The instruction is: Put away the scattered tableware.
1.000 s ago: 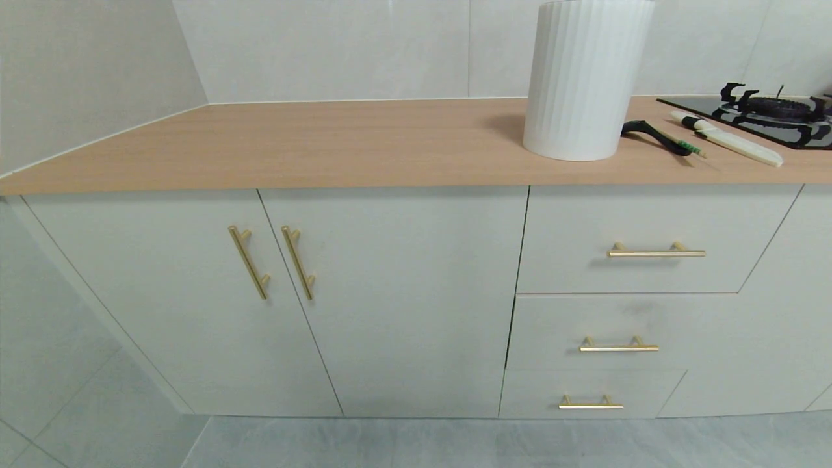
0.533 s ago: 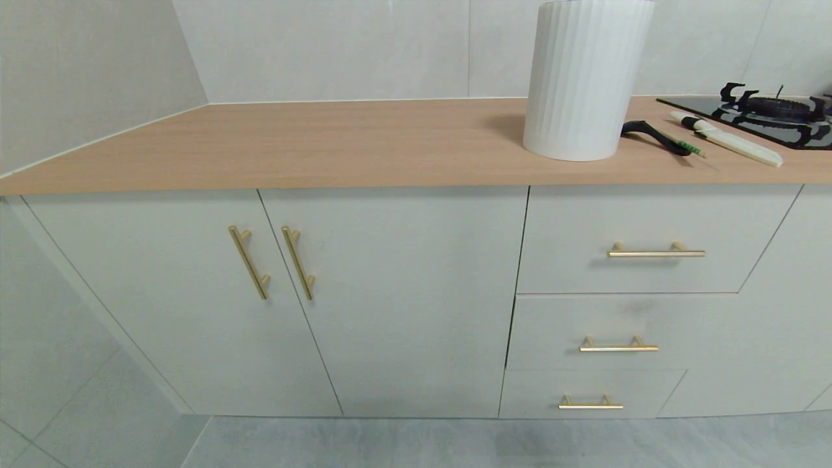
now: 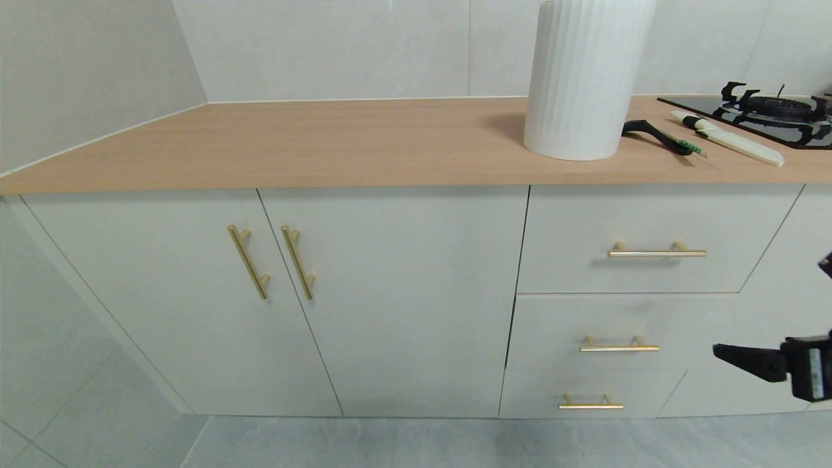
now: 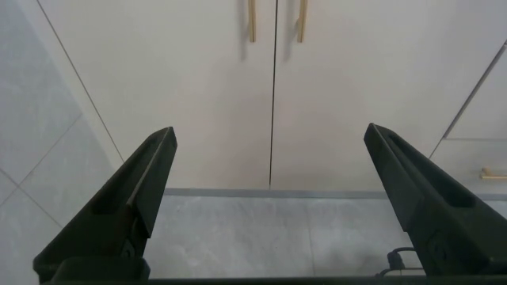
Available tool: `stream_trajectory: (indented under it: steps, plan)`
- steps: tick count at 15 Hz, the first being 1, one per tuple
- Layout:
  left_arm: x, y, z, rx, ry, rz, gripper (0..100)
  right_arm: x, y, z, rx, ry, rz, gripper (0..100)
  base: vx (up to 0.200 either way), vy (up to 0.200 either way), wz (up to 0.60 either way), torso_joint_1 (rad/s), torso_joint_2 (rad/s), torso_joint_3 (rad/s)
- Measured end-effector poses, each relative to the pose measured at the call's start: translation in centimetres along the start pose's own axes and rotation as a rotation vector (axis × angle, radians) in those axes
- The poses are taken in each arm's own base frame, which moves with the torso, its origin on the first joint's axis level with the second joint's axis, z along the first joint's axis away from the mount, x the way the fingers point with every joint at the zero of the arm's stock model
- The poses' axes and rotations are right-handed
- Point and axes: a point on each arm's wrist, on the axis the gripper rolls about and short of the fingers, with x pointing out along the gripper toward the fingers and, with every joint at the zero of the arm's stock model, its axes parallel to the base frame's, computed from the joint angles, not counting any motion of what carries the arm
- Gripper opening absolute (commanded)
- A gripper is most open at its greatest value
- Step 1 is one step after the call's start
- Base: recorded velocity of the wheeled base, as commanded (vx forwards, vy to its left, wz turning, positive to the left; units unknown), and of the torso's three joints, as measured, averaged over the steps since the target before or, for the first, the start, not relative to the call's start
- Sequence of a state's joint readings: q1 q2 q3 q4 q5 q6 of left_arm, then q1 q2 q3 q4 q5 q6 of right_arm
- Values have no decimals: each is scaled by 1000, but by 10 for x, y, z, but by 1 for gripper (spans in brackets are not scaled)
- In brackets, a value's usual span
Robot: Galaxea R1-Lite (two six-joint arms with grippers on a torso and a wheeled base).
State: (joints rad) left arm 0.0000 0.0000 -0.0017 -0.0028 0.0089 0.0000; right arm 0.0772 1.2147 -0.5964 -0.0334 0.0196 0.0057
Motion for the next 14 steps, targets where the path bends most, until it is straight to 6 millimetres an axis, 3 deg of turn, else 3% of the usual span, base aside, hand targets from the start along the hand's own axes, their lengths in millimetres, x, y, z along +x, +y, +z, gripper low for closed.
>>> stream_trajectory:
  steps: [3,6,10,14]
  plan:
    - [0,0,0,0,0,0,100,56,0,20,-2,102,5,100,0,0,0,0,0,0]
    - [0,0,0,-1,0,0,100,107,-1,22,0,135,-3,100,0,0,0,0,0,0]
    - [0,0,0,-1,0,0,100,179,-3,0,-1,89,-25,100,0,0,0,0,0,0]
    - [0,0,0,-1,0,0,100,215,-5,-26,0,101,-57,100,0,0,0,0,0,0]
